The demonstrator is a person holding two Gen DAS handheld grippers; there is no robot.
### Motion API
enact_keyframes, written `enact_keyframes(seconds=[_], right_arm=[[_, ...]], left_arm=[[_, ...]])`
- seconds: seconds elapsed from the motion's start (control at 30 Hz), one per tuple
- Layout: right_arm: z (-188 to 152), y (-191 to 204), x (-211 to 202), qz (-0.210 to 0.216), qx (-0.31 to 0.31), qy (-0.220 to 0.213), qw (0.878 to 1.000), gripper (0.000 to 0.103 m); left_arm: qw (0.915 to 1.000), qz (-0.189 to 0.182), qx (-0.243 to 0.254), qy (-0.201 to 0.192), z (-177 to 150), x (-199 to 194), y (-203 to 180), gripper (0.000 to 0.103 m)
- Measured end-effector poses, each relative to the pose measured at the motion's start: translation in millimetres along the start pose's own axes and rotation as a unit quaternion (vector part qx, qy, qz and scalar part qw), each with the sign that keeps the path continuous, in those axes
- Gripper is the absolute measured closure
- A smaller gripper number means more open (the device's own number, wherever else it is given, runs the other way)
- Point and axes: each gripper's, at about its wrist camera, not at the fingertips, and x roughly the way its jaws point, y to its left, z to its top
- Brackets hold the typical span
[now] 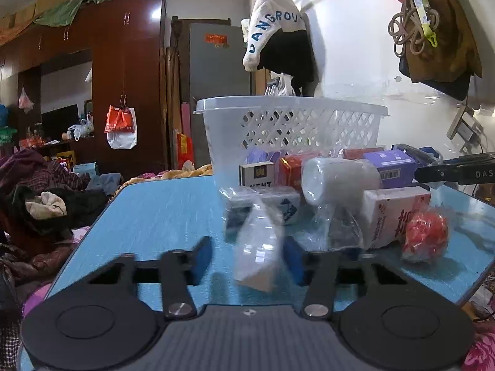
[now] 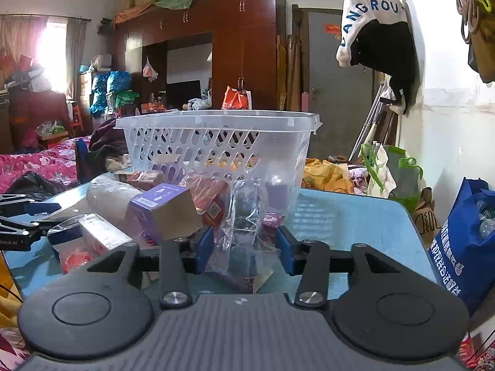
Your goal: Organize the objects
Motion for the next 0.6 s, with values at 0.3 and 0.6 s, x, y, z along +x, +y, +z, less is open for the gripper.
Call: enact_keyframes(seconds=[0.3, 0.6], right_arm=[[-2.5, -1.5, -8.9, -0.007, 0.006, -0.035, 0.999, 0.062], [-1.9, 2.4, -12.9, -0.017, 0.005, -0.057, 0.998, 0.062]], left_arm=[[0.9991, 0.005, 0.006, -0.041, -1.8, -17.1, -1.0, 0.067], [0.9983, 0.004, -0.003, -0.058, 3.9, -23.3, 4.4, 0.066]])
